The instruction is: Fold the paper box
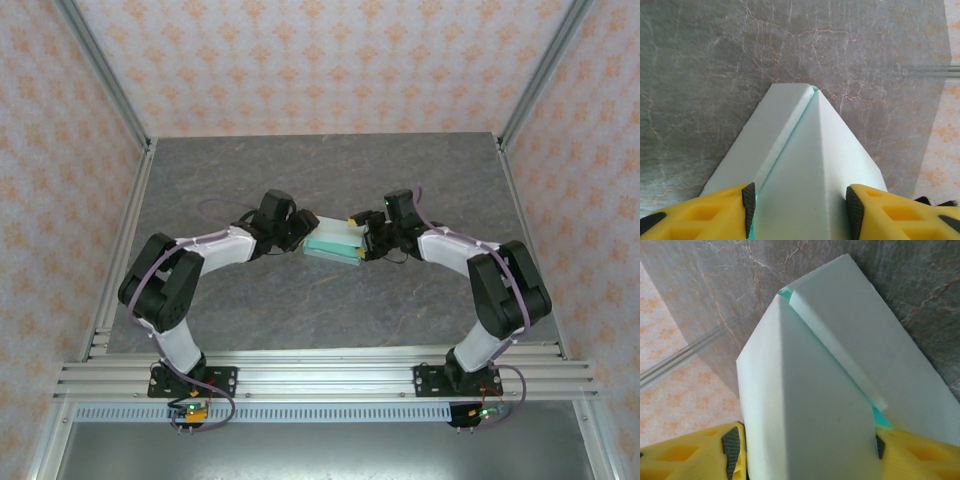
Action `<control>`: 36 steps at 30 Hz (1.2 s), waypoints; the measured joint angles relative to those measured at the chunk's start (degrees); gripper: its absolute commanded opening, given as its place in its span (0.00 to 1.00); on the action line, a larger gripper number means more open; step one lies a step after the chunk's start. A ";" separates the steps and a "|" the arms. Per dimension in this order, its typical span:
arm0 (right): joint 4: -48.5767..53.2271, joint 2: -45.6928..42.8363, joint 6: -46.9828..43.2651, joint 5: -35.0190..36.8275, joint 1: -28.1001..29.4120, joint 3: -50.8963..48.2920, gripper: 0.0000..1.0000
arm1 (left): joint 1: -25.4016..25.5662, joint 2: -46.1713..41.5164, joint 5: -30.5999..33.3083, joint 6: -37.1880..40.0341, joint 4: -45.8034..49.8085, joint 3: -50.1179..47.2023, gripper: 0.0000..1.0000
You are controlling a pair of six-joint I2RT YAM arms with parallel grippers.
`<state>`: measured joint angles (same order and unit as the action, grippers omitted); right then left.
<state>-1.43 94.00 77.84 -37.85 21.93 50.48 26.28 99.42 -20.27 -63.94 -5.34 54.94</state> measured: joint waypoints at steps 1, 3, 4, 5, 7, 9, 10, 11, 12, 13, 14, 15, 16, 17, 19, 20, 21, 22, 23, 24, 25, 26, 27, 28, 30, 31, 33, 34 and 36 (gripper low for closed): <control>0.04 -0.11 -0.52 -0.31 -0.15 0.11 0.81 | 0.13 -0.44 0.63 0.90 -0.02 -0.48 0.52; 1.86 -0.33 -2.49 -0.52 -0.68 1.07 0.88 | 0.52 -1.64 3.06 2.84 0.28 -1.90 0.51; 3.13 -0.55 -3.41 -0.46 -1.03 1.66 0.89 | 0.61 -2.05 4.00 3.41 0.35 -2.58 0.51; 4.48 -0.79 -4.24 -0.26 -1.49 2.21 0.89 | 0.66 -2.38 4.92 3.96 0.44 -3.37 0.49; 6.60 -1.07 -5.38 -0.31 -2.36 3.08 0.90 | 0.68 -2.40 6.21 4.02 1.18 -4.15 0.47; 8.59 -1.07 -6.58 -0.59 -2.97 4.20 0.91 | 0.68 -2.12 6.47 3.98 2.03 -4.44 0.47; 9.46 -1.07 -7.17 -0.72 -3.04 4.72 0.91 | 0.68 -1.79 6.43 4.04 2.16 -4.35 0.47; 10.43 -1.07 -7.91 -0.83 -3.13 5.38 0.91 | 0.68 -1.38 6.43 4.13 2.54 -4.00 0.47; 11.37 -1.07 -8.66 -0.90 -3.13 5.95 0.91 | 0.68 -0.90 6.43 4.33 2.93 -3.52 0.47; 11.96 -1.16 -9.20 -0.94 -3.13 6.25 0.91 | 0.68 -0.61 6.43 4.46 2.95 -3.21 0.47; 12.57 -1.31 -9.77 -0.94 -3.13 6.43 0.91 | 0.68 -0.48 6.43 4.48 2.91 -3.15 0.47; 13.27 -1.62 -10.38 -0.94 -3.13 6.43 0.91 | 0.68 -0.46 6.43 4.46 2.91 -3.15 0.47; 14.12 -1.99 -10.97 -0.83 -3.13 6.45 0.91 | 0.68 -0.46 6.45 4.46 2.84 -3.17 0.48; 15.21 -2.32 -11.85 -0.72 -3.15 6.51 0.92 | 0.68 -0.46 6.45 4.46 2.73 -3.26 0.48; 18.01 -2.67 -14.01 -0.63 -3.39 7.23 0.92 | 0.68 -0.35 6.45 4.52 2.45 -3.30 0.50; 19.30 -2.69 -15.21 -0.52 -3.61 7.69 0.92 | 0.68 -0.24 6.47 4.74 2.36 -3.30 0.52; 20.37 -2.69 -16.50 -0.46 -3.91 8.04 0.92 | 0.70 -0.11 6.60 5.18 2.29 -3.28 0.53; 21.14 -2.69 -17.46 -0.31 -4.22 8.13 0.92 | 0.70 0.11 6.67 5.53 2.29 -3.21 0.52; 21.97 -2.67 -18.64 -0.20 -4.63 8.15 0.92 | 0.72 0.42 6.69 6.01 2.58 -2.84 0.50; 22.82 -2.62 -20.04 -0.02 -5.05 8.15 0.91 | 0.74 0.94 6.64 6.75 3.02 -2.05 0.50; 23.52 -2.54 -21.64 0.15 -5.33 8.17 0.90 | 0.74 1.40 6.73 7.41 3.67 -1.09 0.50; 24.96 -2.19 -24.30 0.55 -5.64 8.63 0.88 | 0.72 2.05 6.88 8.35 4.57 0.15 0.50; 26.86 -1.51 -27.61 1.03 -5.86 9.66 0.83 | 0.72 2.69 6.95 9.20 5.29 1.25 0.50; 28.55 -0.61 -31.21 1.46 -5.99 10.99 0.83 | 0.72 3.19 6.95 10.08 5.68 1.99 0.50; 31.04 0.94 -39.32 2.03 -6.03 13.66 0.83 | 0.68 3.87 6.78 11.72 5.88 2.82 0.50; 31.98 1.42 -43.12 2.05 -6.01 14.69 0.83 | 0.68 4.02 6.60 12.37 5.90 2.99 0.49; 33.86 2.14 -49.92 1.86 -6.01 16.31 0.84 | 0.59 4.39 5.81 13.99 5.88 3.30 0.49; 34.64 2.54 -52.54 1.79 -6.01 16.94 0.86 | 0.57 4.66 5.27 14.58 5.53 3.41 0.48; 36.02 3.85 -57.00 1.53 -6.03 18.29 0.87 | -0.13 5.79 2.56 16.15 3.82 3.82 0.43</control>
<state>34.59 97.84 20.84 -36.32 15.90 68.77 26.15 105.21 -17.72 -47.79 -1.52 58.76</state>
